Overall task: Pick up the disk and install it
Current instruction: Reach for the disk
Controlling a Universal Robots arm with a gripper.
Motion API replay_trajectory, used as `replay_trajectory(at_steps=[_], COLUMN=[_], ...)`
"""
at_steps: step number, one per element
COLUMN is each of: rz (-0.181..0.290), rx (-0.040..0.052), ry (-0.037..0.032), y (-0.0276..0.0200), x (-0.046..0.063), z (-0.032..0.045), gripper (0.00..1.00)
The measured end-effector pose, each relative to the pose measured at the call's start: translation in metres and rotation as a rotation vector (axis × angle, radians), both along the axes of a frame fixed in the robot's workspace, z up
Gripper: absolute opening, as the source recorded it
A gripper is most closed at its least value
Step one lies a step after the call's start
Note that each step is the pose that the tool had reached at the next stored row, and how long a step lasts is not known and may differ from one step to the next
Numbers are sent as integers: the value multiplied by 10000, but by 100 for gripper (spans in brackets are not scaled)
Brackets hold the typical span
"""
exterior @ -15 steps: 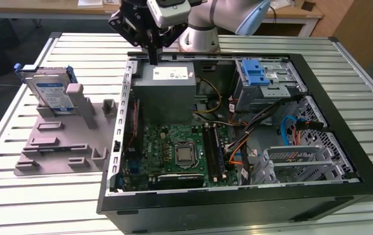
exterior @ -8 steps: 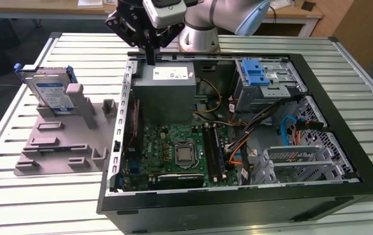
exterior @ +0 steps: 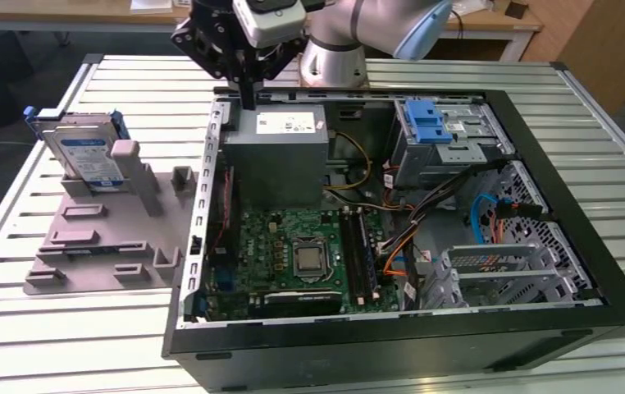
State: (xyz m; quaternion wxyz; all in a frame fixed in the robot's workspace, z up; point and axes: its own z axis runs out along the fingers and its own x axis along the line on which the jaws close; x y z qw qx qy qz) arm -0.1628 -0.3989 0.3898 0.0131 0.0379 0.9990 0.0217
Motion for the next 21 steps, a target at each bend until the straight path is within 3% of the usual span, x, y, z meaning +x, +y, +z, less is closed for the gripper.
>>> replay_trajectory(at_steps=[21], rz=[0], rx=[-1], ry=[1], y=[0], x=[-115], z=[-14], gripper=[11])
